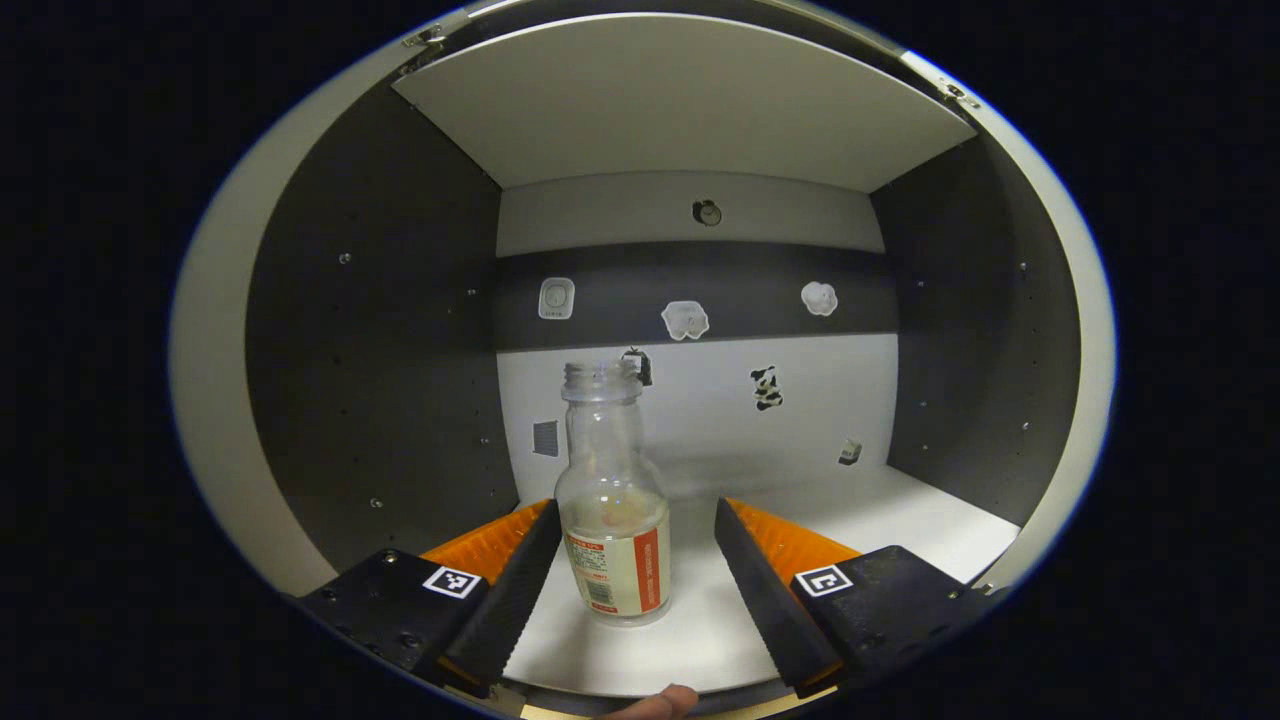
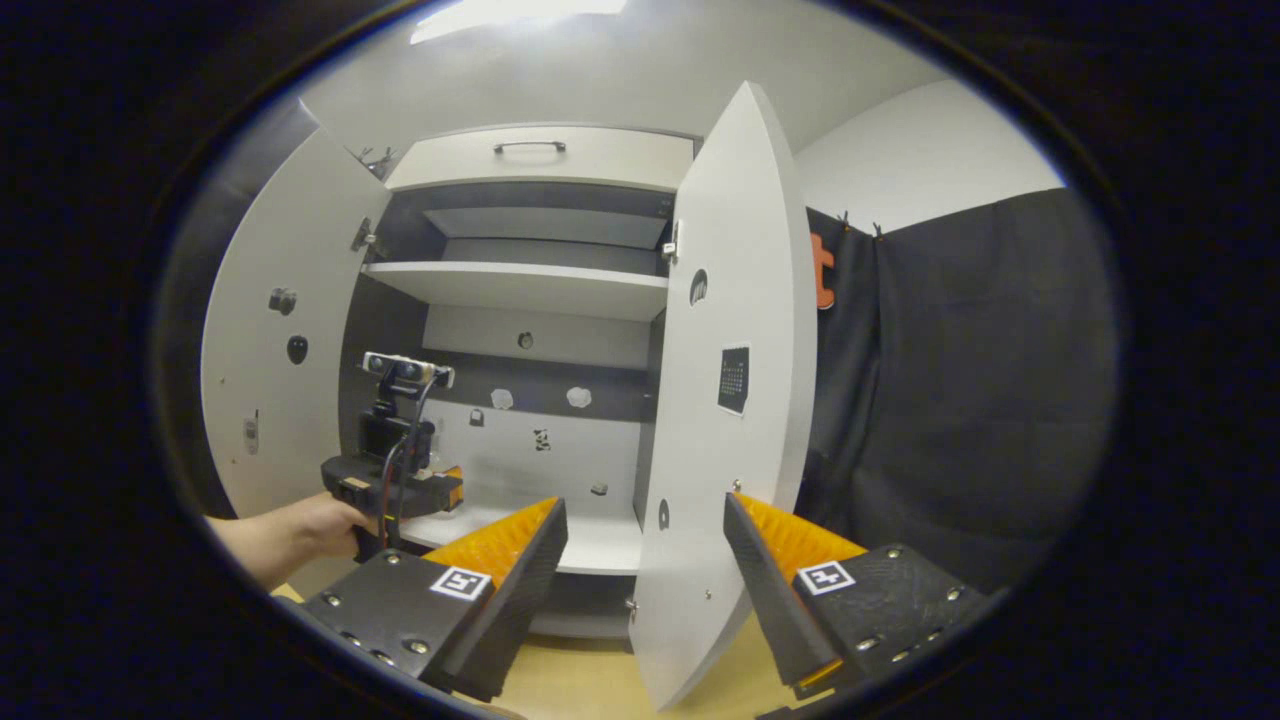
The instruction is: Grasp the bottle in the cabinet with the left hand and place it on the coaster, then close the right door with the right hand and the left door with the left hand.
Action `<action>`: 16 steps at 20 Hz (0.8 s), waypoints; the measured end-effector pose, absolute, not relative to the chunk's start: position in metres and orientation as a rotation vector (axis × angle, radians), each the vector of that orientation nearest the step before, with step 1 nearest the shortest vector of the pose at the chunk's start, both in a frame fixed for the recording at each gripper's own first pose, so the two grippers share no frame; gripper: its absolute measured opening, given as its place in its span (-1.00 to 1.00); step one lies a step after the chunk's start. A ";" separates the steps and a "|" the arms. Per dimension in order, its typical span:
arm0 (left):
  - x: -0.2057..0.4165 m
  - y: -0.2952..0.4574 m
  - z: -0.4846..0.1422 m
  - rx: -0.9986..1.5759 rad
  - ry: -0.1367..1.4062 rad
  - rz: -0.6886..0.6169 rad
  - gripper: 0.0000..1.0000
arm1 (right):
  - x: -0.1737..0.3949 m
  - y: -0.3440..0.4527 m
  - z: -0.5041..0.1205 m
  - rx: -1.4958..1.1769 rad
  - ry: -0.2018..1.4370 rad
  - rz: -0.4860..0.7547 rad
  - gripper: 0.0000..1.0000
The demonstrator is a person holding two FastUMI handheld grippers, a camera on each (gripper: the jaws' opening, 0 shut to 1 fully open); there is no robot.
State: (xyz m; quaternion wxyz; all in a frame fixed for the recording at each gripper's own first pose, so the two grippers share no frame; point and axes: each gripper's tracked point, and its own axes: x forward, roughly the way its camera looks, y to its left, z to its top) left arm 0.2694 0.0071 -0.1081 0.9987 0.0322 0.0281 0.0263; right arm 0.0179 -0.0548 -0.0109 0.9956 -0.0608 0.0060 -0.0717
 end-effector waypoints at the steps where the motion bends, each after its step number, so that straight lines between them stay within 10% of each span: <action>1: 0.273 0.007 -0.111 0.071 0.063 0.055 0.96 | 0.017 -0.055 -0.011 -0.123 0.013 -0.146 0.92; 13: 0.305 0.016 -0.124 0.002 0.100 0.003 0.94 | 0.001 -0.018 -0.021 -0.068 0.030 -0.076 0.92; 16: 0.290 0.022 -0.124 -0.038 0.117 0.002 0.60 | -0.013 -0.009 -0.021 -0.051 0.026 -0.060 0.92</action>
